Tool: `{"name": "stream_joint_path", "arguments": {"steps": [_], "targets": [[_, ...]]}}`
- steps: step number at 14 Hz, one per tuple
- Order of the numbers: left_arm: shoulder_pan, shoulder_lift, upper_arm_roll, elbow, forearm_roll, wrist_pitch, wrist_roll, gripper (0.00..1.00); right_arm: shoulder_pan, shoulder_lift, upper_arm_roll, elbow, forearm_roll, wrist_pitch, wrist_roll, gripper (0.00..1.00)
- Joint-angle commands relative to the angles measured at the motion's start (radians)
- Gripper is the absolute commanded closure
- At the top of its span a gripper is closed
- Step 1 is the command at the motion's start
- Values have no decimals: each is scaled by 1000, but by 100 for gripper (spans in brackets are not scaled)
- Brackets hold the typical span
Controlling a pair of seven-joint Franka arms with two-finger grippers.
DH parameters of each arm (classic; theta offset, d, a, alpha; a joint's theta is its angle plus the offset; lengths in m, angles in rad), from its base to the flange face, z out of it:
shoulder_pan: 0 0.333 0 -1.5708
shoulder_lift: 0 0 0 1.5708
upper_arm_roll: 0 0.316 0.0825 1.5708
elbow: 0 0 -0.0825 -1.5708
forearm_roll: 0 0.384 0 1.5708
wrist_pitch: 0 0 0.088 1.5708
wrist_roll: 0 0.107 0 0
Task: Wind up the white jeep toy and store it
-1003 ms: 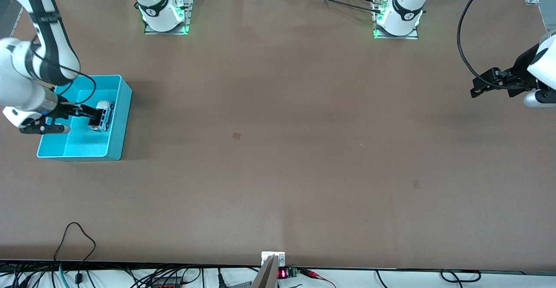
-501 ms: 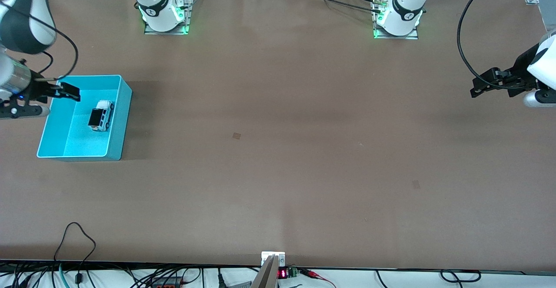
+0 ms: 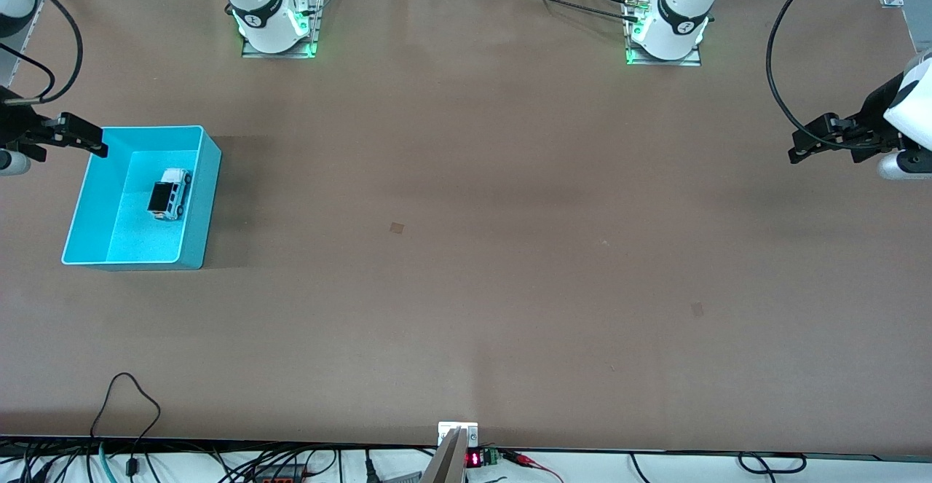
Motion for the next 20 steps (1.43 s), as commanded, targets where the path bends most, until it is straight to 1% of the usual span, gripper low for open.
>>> {"name": "stream_joint_path", "arguments": {"steps": [1,2,3,4,6,7,8,13,15,20], "targets": [[5,-21,0,-14,-9,-3,8,0,8,4,-6,44,30,-51,25,0],[5,-21,0,-14,-9,-3,8,0,19,4,-8,61,53,-77,29,0],[5,-21,0,-14,-9,-3,8,0,58,6,-23,79,65,-105,36,0],[5,-21,0,-14,-9,-3,8,0,124,10,-76,90,64,-111,65,0],[5,-21,0,-15,-9,-4,8,0,291,6,-243,96,65,-121,84,0],[5,-21,0,-15,-9,-4,8,0,334,0,-282,96,64,-154,90,0],[6,-19,0,-17,-9,-3,8,0,336,-2,-283,98,62,-188,94,0],[3,-19,-2,-31,-9,2,5,0,327,3,-279,95,62,-156,93,0],[2,-18,-3,-29,-9,3,2,0,309,3,-275,93,62,-156,93,0],[-7,-16,-3,-29,-8,5,-1,0,306,3,-266,90,53,-156,91,0]]}}
